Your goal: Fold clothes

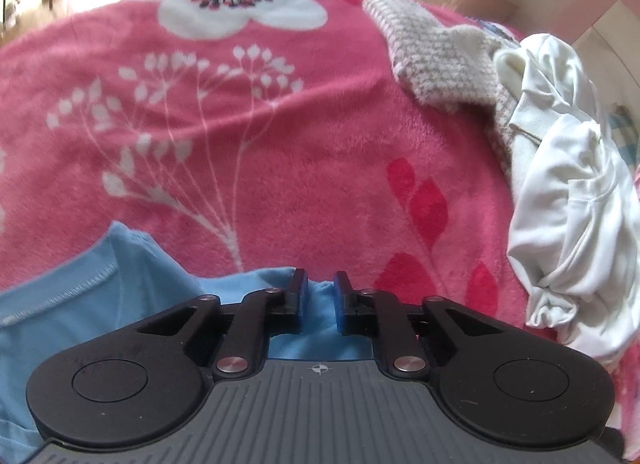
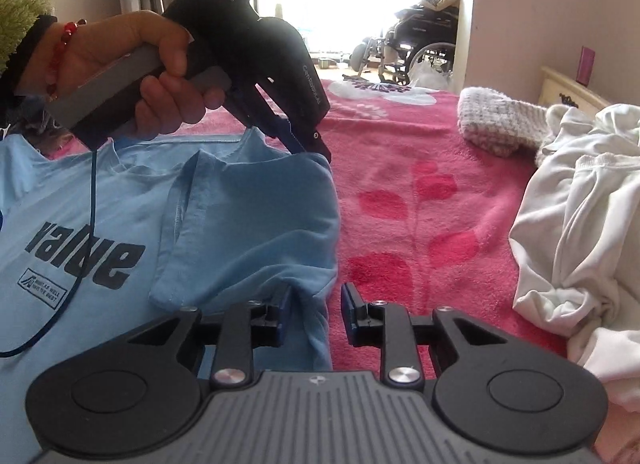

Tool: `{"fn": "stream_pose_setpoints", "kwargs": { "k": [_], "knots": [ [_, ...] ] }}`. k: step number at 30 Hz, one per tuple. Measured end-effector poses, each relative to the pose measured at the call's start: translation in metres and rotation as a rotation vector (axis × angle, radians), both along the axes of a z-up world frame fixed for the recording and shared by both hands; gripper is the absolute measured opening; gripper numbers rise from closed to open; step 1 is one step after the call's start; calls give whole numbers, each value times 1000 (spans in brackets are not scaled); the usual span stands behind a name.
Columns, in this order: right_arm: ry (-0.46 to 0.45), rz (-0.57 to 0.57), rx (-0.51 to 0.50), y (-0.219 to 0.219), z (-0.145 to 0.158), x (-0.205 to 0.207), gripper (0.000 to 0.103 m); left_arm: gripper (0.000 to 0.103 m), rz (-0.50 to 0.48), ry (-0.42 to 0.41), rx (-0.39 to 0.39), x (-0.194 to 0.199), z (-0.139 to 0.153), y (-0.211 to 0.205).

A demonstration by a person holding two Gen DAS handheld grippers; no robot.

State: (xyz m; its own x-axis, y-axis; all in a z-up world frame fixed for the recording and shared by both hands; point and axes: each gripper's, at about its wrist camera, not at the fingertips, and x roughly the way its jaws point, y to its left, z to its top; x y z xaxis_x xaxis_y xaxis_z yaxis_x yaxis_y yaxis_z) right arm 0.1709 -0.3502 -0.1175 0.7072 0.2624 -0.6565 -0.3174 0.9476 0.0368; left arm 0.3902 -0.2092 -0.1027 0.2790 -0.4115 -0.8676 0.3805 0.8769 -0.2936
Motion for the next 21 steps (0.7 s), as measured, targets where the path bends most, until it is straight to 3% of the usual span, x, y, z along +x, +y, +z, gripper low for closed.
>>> {"fn": "stream_pose_setpoints", "kwargs": {
  "k": [2, 4, 5, 8, 10, 12, 14, 21],
  "knots": [
    [6, 0, 15, -2, -1, 0, 26, 13, 3, 28, -7, 2, -1, 0],
    [9, 1, 24, -2, -1, 0, 27, 21, 2, 46, -9, 4, 0, 0],
    [8, 0, 28, -2, -1, -1, 26, 30, 0, 51, -7, 6, 1, 0],
    [0, 0, 30, -1, -1, -1, 26, 32, -14, 44, 4, 5, 1, -2],
    [-3, -5, 34, -1, -1, -1, 24, 30, -22, 34, 10, 4, 0, -4],
    [-4, -13, 40, -1, -2, 0, 18, 14, -25, 31, 10, 4, -2, -7],
    [-8, -24, 41, -1, -2, 0, 6, 4, 2, 22, -2, 4, -1, -5],
    [-67, -103, 54, -6, 4, -16, 5, 2, 167, -15, -119, 7, 4, 17]
  ]
}}
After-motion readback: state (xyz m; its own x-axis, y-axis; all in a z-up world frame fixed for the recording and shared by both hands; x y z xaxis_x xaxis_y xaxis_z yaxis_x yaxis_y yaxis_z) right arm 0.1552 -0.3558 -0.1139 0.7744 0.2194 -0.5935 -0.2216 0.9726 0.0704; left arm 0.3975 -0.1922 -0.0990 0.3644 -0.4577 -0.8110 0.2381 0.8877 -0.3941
